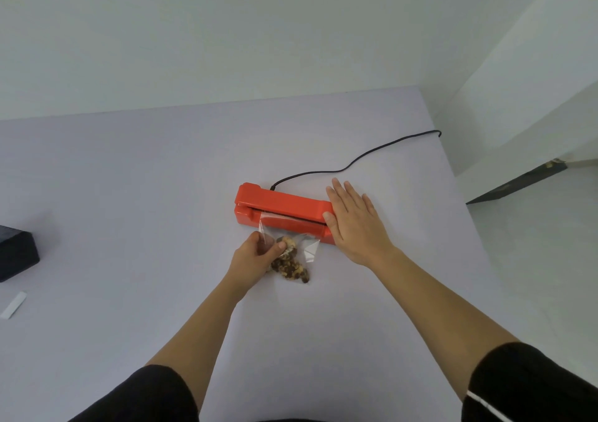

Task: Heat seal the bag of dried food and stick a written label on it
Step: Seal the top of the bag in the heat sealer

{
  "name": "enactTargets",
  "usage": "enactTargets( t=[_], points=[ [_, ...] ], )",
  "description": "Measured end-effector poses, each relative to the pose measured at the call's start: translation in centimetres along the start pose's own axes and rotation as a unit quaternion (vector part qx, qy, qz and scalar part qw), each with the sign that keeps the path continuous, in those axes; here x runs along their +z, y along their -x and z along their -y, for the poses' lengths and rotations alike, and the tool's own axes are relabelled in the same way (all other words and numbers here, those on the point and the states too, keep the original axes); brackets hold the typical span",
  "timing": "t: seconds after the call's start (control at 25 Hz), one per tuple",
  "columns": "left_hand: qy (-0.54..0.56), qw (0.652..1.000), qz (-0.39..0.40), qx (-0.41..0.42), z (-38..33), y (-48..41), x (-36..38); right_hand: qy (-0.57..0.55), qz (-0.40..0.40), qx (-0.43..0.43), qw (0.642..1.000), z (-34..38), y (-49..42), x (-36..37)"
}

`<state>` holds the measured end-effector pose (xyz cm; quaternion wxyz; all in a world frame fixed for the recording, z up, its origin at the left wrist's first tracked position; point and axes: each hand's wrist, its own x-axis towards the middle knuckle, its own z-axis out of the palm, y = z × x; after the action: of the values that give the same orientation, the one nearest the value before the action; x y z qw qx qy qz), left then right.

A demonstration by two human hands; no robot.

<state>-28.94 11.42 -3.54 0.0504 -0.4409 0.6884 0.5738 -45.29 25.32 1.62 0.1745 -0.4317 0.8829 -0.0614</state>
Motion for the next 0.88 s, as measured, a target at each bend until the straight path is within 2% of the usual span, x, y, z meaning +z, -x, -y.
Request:
enactTargets(
  t=[0.88],
  points=[
    [0.022, 0.999, 0.031, -0.025, -0.13, -0.70, -0.77, -0.008, -0.018, -0.015, 1.000, -0.79, -0.51, 0.94]
  ],
)
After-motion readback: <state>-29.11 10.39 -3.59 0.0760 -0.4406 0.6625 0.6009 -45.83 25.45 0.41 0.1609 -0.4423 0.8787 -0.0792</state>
